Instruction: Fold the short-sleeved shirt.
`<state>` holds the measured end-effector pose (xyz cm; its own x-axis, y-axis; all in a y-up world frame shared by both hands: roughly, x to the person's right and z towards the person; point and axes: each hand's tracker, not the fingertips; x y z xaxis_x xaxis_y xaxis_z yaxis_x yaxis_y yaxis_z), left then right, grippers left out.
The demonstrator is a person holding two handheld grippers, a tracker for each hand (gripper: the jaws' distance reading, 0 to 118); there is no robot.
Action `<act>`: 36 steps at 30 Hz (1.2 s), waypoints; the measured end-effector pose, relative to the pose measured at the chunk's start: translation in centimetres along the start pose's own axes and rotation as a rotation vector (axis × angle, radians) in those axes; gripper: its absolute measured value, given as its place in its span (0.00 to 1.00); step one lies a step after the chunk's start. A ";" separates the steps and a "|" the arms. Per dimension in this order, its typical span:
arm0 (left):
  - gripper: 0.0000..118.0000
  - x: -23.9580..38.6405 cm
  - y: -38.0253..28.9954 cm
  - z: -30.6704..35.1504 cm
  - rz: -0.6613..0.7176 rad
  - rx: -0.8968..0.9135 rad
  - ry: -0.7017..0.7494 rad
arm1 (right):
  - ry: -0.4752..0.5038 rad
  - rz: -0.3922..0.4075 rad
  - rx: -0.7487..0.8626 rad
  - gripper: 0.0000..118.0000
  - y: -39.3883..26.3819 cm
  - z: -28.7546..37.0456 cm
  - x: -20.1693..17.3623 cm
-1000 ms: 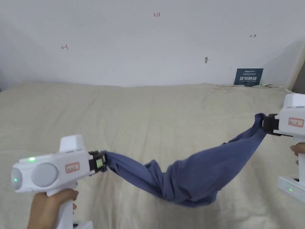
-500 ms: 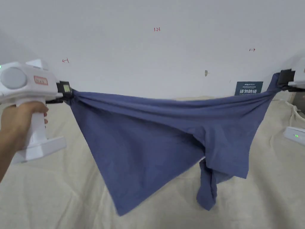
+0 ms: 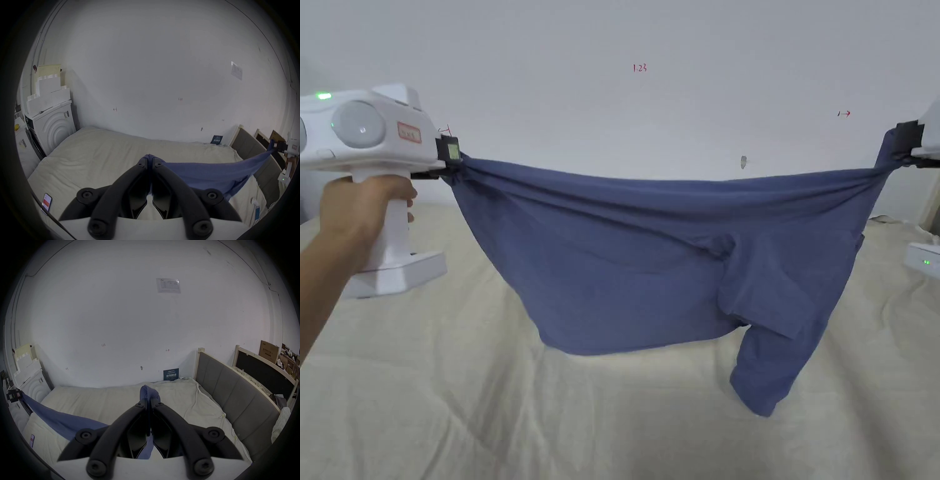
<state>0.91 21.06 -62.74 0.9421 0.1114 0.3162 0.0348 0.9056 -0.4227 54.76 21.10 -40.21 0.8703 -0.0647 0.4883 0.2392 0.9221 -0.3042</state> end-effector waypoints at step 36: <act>0.01 -8.5 -41.5 13.3 0.105 -0.512 0.024 | 0.038 -0.113 -0.429 0.01 -39.0 17.3 4.6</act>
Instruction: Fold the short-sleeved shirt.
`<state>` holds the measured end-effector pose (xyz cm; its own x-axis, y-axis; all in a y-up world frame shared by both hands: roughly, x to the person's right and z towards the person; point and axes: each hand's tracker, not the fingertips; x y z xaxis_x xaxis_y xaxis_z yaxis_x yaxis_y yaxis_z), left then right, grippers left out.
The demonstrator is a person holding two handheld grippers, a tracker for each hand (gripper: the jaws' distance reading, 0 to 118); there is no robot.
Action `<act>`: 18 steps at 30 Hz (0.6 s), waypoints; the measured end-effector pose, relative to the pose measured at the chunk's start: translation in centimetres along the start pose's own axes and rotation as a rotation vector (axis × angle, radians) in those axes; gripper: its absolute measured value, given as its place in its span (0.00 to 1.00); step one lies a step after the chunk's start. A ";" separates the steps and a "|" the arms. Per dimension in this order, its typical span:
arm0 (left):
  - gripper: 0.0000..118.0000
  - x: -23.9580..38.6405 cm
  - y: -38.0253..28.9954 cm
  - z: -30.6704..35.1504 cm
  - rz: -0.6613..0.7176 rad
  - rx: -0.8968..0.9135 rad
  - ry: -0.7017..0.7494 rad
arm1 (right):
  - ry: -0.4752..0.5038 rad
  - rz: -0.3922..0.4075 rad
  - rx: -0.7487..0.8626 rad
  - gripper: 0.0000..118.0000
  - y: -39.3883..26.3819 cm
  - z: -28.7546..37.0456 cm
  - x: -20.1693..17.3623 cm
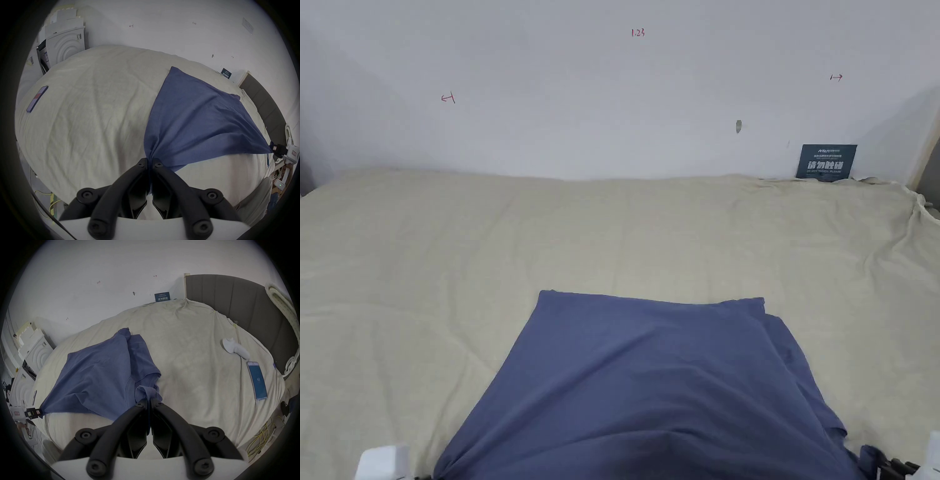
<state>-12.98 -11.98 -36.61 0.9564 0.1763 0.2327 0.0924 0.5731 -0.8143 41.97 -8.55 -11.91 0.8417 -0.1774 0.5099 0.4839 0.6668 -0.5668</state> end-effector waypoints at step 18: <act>0.01 0.5 -3.5 -1.3 -0.015 -0.122 0.085 | -0.104 0.038 -0.173 0.01 -4.2 -3.5 0.6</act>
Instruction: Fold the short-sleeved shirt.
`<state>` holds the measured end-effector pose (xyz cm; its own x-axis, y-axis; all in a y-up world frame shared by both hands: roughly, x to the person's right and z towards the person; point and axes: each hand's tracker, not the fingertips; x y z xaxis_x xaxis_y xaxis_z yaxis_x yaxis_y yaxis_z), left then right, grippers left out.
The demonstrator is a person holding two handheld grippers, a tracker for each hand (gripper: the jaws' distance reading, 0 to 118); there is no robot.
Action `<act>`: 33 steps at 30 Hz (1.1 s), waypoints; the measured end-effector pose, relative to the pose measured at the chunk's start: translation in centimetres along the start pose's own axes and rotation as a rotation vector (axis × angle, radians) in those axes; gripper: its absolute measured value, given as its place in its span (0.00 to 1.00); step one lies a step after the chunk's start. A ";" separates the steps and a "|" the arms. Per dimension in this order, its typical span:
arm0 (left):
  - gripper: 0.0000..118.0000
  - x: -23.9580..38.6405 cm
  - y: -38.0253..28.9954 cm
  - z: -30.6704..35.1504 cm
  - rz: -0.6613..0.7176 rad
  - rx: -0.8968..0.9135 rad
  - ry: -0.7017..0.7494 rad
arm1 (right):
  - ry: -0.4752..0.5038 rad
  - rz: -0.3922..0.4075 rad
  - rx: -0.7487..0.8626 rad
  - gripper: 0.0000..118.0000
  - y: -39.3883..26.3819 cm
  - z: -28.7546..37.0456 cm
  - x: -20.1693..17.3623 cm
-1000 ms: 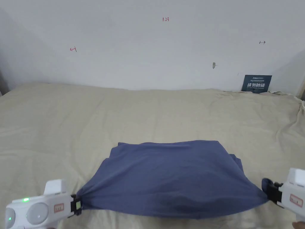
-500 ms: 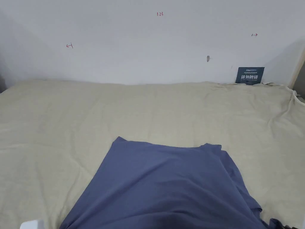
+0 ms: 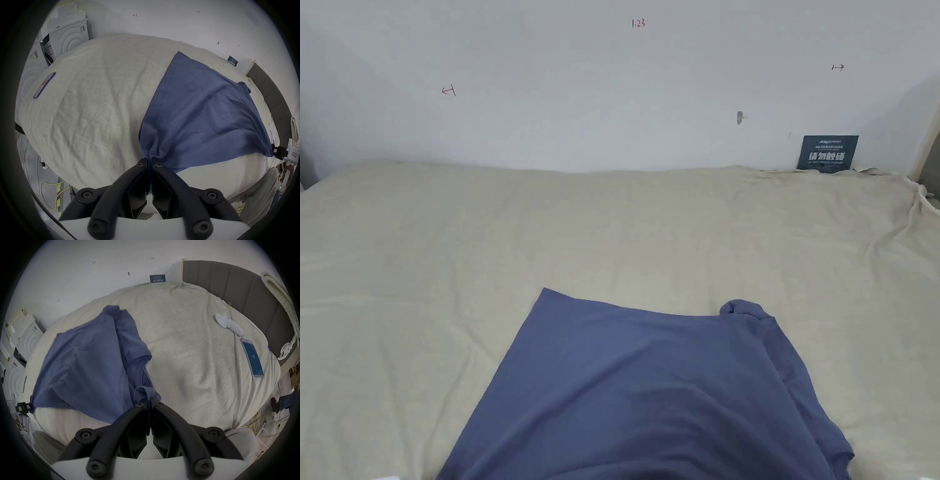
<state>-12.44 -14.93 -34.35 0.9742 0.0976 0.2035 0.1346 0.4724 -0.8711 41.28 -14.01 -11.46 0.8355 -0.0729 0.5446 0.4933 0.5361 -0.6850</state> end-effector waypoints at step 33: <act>0.52 9.1 8.2 10.8 -0.079 0.536 -0.105 | 0.051 0.112 0.558 0.62 7.1 12.6 -5.2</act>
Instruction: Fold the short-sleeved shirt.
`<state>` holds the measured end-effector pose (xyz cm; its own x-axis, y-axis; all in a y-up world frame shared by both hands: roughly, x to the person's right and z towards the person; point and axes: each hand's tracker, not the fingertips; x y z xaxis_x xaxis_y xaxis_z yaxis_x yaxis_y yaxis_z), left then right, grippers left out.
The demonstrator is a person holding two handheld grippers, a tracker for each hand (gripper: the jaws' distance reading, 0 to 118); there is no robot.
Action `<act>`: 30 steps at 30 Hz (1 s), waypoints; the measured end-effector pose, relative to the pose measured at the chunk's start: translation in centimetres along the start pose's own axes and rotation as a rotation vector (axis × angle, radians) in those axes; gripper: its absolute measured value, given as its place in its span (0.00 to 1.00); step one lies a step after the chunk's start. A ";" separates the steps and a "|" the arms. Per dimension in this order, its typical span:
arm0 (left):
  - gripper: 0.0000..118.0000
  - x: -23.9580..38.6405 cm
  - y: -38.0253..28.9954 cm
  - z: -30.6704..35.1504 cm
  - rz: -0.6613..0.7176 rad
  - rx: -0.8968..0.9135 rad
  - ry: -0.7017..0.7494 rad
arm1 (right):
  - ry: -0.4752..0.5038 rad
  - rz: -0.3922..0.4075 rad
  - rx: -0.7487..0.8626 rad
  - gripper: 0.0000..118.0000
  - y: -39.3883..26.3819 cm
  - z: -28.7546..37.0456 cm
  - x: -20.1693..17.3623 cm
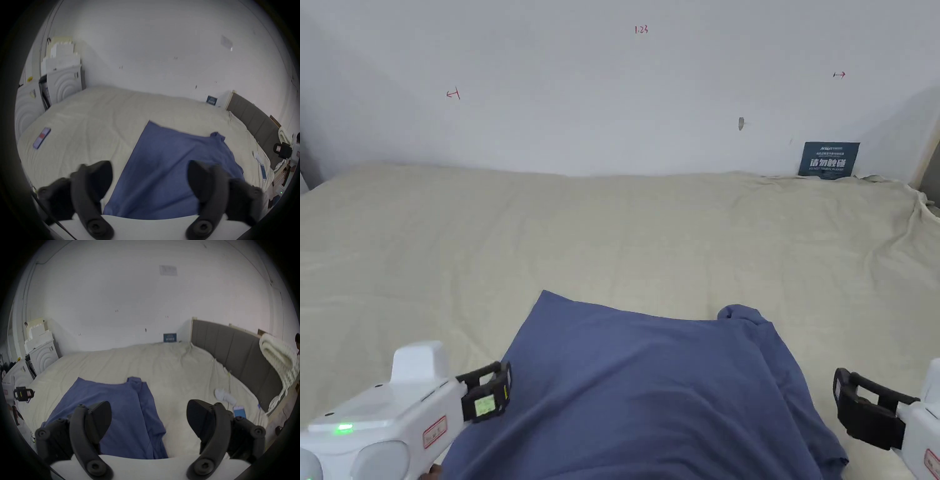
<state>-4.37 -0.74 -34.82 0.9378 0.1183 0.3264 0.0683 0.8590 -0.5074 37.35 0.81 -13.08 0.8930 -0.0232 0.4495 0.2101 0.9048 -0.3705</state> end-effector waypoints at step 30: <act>0.12 2.2 11.2 -34.9 -0.159 -0.381 -0.040 | -0.039 -0.003 0.017 0.00 3.0 -10.7 -0.2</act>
<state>10.31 -8.23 -67.61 0.8920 0.0250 0.4513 0.3391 0.6231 -0.7048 42.02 -0.99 -22.97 0.8760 -0.0101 0.4821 0.2059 0.9118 -0.3552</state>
